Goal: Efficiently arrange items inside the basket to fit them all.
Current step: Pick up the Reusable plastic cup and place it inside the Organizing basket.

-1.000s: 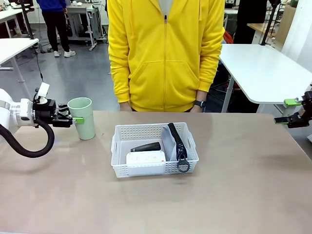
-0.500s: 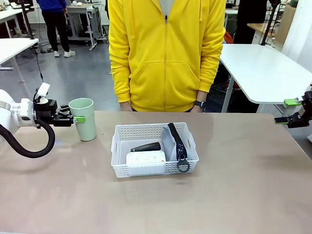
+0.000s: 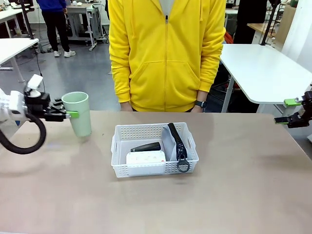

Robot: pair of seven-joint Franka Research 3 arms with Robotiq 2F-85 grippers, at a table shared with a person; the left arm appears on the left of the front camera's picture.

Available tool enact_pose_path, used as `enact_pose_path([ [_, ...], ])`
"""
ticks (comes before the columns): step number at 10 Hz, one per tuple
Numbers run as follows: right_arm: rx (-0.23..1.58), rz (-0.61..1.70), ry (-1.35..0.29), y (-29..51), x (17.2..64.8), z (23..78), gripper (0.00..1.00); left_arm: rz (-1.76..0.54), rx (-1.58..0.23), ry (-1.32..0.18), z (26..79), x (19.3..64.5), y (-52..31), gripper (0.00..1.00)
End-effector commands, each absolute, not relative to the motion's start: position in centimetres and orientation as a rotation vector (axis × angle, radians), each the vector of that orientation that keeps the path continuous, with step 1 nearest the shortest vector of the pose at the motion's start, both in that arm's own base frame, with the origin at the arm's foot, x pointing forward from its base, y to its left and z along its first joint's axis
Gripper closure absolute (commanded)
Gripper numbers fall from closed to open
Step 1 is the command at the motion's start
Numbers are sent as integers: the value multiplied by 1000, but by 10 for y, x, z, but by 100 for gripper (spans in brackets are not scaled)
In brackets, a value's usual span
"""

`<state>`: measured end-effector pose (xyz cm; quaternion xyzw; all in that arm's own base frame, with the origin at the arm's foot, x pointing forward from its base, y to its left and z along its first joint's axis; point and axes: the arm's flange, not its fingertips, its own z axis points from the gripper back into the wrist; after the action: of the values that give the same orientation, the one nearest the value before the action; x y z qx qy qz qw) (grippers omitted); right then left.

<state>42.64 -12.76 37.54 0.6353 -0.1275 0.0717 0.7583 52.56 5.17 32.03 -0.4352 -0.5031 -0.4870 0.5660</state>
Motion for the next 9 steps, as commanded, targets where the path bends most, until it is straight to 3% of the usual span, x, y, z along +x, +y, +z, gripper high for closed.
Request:
enact_pose_path([
  [1,1385,149,-259,-127,424,381,0,-1254,-919,-1122,408,455,63,100],
  [2,1385,149,-259,-127,424,381,0,-1274,-887,-1068,426,433,63,68],
  [3,1385,149,-259,-127,424,381,0,-1307,-905,-1049,434,415,64,100],
  [5,1385,149,-259,-127,424,381,0,-1341,-925,-1057,434,383,66,100],
  [6,1385,149,-259,-127,424,381,0,-1381,-935,-1045,433,364,65,68],
  [7,1385,149,-259,-127,424,381,0,-1363,-916,-1047,432,360,65,62],
  [9,1385,149,-259,-127,424,381,0,-1357,-913,-1039,440,378,64,62],
])
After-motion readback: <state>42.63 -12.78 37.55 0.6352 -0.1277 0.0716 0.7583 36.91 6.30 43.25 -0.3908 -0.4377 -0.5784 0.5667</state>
